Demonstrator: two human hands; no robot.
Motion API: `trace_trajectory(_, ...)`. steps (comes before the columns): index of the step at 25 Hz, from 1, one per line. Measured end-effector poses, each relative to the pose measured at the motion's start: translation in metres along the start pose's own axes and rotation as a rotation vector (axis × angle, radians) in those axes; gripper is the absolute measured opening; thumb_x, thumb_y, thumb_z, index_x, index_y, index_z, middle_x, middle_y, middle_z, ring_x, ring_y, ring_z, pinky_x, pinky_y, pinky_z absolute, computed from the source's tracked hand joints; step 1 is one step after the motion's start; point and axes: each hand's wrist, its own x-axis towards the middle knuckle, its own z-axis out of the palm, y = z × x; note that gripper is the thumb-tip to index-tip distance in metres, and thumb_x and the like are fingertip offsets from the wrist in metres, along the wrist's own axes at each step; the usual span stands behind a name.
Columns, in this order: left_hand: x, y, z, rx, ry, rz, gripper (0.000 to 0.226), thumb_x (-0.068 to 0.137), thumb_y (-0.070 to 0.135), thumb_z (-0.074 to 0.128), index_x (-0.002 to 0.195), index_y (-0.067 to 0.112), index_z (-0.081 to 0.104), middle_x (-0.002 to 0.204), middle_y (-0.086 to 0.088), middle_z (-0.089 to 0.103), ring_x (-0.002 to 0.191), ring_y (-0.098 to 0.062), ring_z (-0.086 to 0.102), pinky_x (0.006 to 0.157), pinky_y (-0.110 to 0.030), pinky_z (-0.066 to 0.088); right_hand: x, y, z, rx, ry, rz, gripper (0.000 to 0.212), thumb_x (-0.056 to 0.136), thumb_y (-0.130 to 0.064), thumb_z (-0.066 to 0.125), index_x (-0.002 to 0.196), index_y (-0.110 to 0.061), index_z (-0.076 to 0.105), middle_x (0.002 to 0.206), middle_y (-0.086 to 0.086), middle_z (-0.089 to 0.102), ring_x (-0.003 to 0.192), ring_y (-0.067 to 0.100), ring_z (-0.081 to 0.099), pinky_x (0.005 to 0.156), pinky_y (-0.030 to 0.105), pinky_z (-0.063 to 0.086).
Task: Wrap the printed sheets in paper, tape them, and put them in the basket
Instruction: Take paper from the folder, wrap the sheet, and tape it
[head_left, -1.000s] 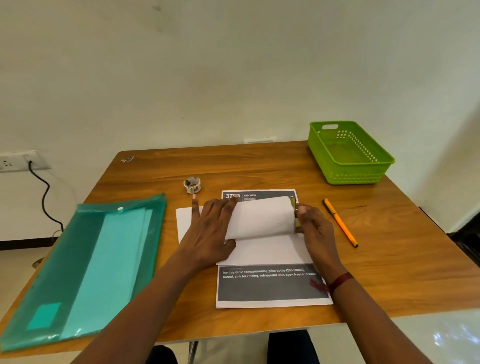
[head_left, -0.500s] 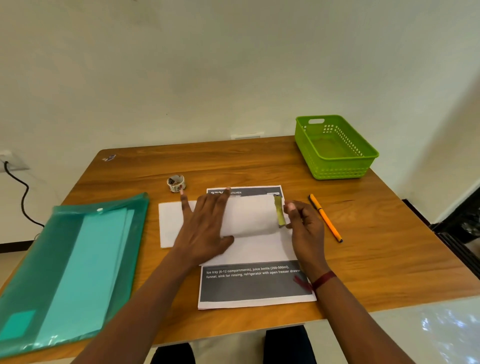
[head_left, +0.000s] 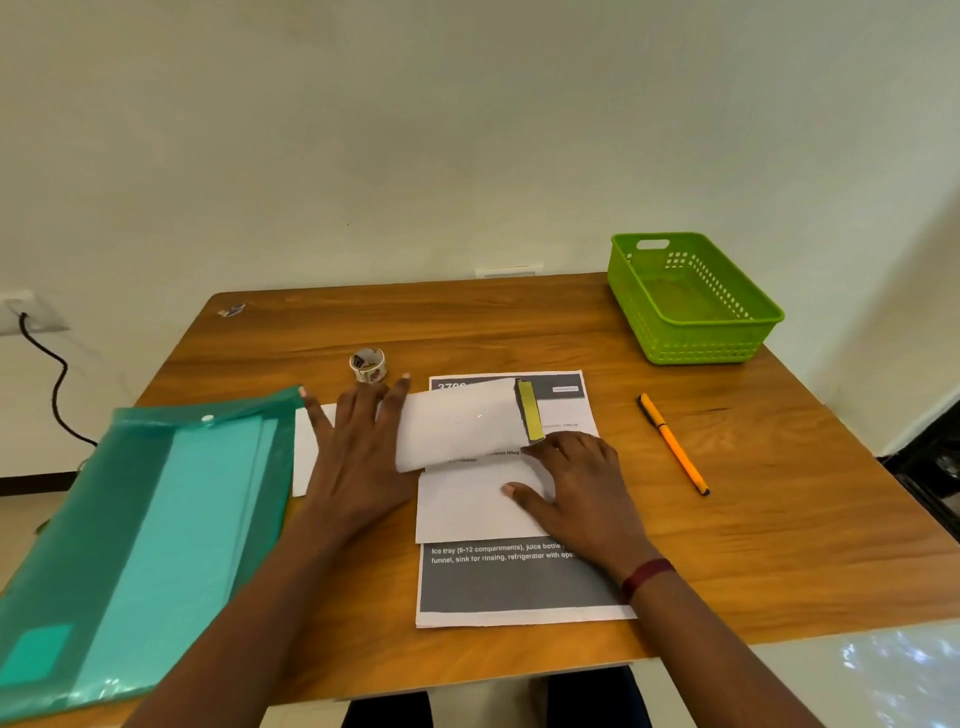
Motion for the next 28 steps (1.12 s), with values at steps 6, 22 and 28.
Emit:
trace_trajectory(6,0.007,-0.008,-0.016,0.004,0.006,0.054,0.106,0.064,0.076,0.061,0.147,0.018,0.030,0.134,-0.012,0.047,0.128,-0.032,0.042,0.115,-0.068,0.003,-0.002,-0.005,-0.005,-0.045,-0.022,-0.040,0.049,0.090,-0.065,0.047,0.118,-0.029,0.065,0.100,-0.006,0.054,0.098,0.016,0.049,0.095,0.042,0.041)
trace_trajectory(22,-0.010,-0.026,-0.041,0.087,-0.041,0.033,0.114,0.059,0.096,0.042,0.140,0.016,0.041,0.129,-0.010,0.056,0.120,-0.033,0.049,0.110,-0.075,0.006,-0.004,0.041,-0.071,0.516,0.461,0.451,0.015,0.097,-0.020,0.059,0.101,-0.008,0.067,0.094,0.008,0.070,0.081,0.021,0.060,0.063,0.023,0.043)
trace_trajectory(28,-0.008,-0.015,-0.039,0.082,-0.044,0.055,0.111,0.058,0.083,0.063,0.144,0.019,0.037,0.134,-0.010,0.052,0.124,-0.032,0.045,0.109,-0.076,0.005,-0.003,0.036,-0.071,0.452,0.376,0.300,0.021,0.092,-0.033,0.055,0.095,-0.015,0.067,0.080,-0.008,0.065,0.072,0.016,0.060,0.088,0.063,0.048)
